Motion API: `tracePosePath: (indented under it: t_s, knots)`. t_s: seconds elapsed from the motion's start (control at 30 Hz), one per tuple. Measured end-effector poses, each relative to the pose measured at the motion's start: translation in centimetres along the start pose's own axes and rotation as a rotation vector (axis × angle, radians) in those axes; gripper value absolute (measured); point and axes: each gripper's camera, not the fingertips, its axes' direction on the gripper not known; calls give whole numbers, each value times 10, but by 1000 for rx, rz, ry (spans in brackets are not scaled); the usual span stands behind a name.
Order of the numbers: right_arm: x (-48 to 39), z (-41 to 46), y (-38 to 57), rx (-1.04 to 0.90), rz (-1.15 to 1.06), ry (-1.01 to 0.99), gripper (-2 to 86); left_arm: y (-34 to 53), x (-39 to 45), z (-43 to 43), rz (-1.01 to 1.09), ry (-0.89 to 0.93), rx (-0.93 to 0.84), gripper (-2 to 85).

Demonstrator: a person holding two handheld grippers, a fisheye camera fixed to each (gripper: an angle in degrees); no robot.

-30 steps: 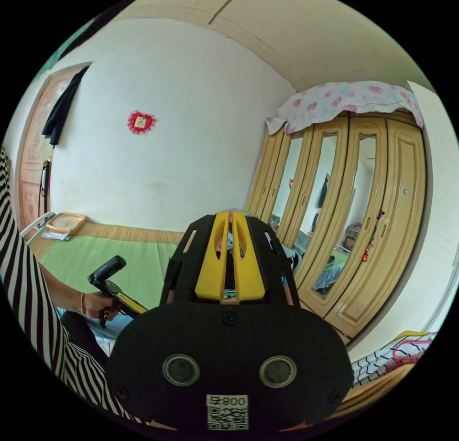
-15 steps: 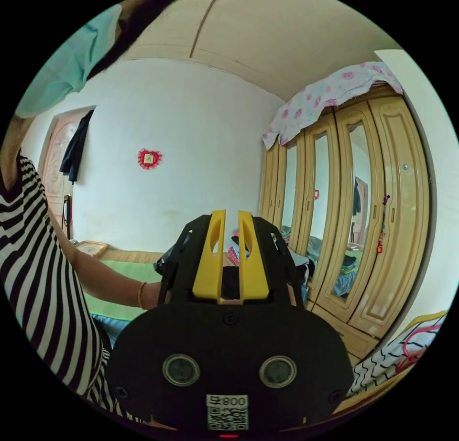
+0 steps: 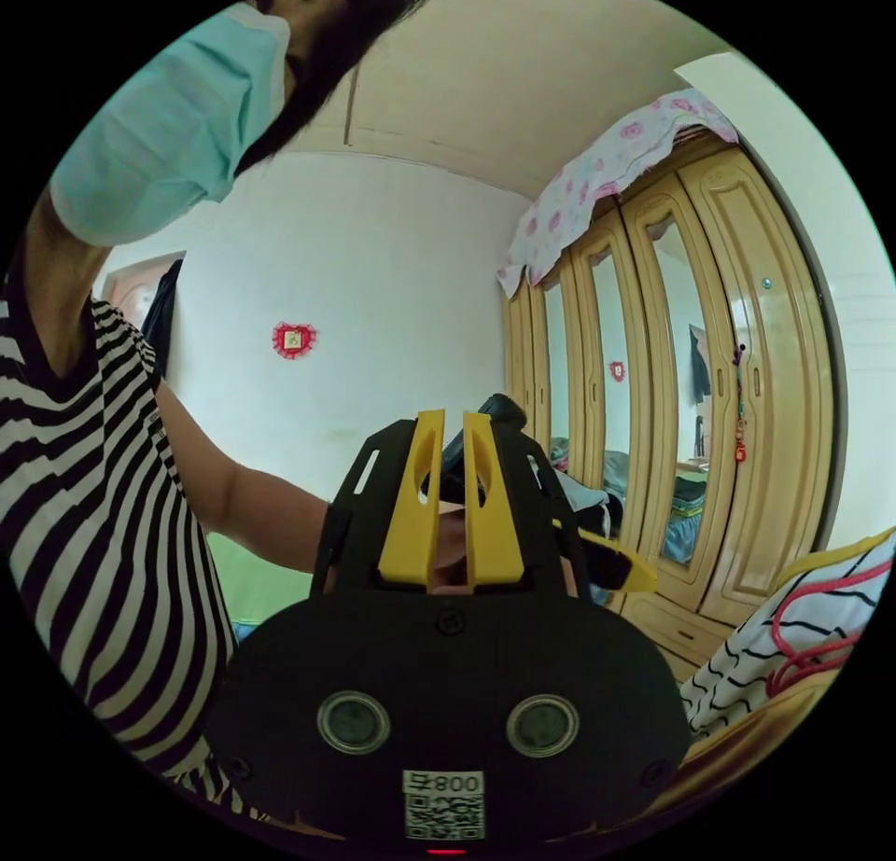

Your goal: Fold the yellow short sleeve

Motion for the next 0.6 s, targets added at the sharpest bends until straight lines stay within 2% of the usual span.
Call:
tracePosePath:
  t_s: [0.4,0.6]
  knots:
    - [50,-63,13,27,47,-3,24,8,-70,141,134,-72,-147,55]
    - [75,-80,26,14,68,-11,22,43,-103,181,183,-50,-136,24]
